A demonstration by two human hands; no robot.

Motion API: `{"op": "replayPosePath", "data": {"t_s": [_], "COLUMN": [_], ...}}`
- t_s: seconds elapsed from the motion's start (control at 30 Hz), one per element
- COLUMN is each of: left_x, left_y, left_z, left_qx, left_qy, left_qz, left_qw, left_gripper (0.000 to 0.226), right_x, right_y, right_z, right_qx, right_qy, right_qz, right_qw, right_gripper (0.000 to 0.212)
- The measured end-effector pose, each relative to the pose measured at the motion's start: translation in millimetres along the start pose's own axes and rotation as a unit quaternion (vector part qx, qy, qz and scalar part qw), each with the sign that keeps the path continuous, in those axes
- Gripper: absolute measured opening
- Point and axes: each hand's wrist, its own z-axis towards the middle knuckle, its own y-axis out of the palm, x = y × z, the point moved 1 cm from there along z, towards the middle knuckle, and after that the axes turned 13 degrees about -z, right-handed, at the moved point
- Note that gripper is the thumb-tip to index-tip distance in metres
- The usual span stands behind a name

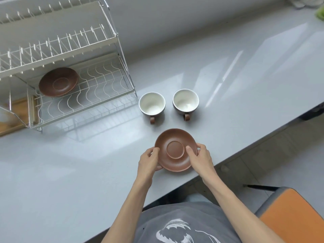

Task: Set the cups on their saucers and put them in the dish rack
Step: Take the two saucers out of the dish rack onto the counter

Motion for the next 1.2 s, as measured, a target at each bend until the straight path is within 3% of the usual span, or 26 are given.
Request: {"op": "replayPosePath", "data": {"t_s": [0.37,0.87,1.03,1.2], "left_x": [5,9,14,22], "left_y": [41,42,37,28], "left_z": [16,24,22,24], "left_qx": [-0.028,-0.050,-0.085,-0.107], "left_qy": [-0.011,-0.005,-0.010,-0.001], "left_qz": [0.040,0.074,0.099,0.146], "left_qw": [0.999,0.996,0.991,0.984], "left_gripper": [0.025,0.028,0.024,0.033], "right_x": [12,7,1,-20], "right_y": [-25,-29,-34,-30], "right_z": [21,26,22,9], "right_qx": [0.025,0.016,0.010,0.083], "right_qy": [0.032,0.033,0.021,-0.036], "right_qz": [0.013,-0.020,-0.148,-0.303], "right_qw": [0.999,0.999,0.989,0.949], "right_gripper": [0.057,0.056,0.061,0.067]}}
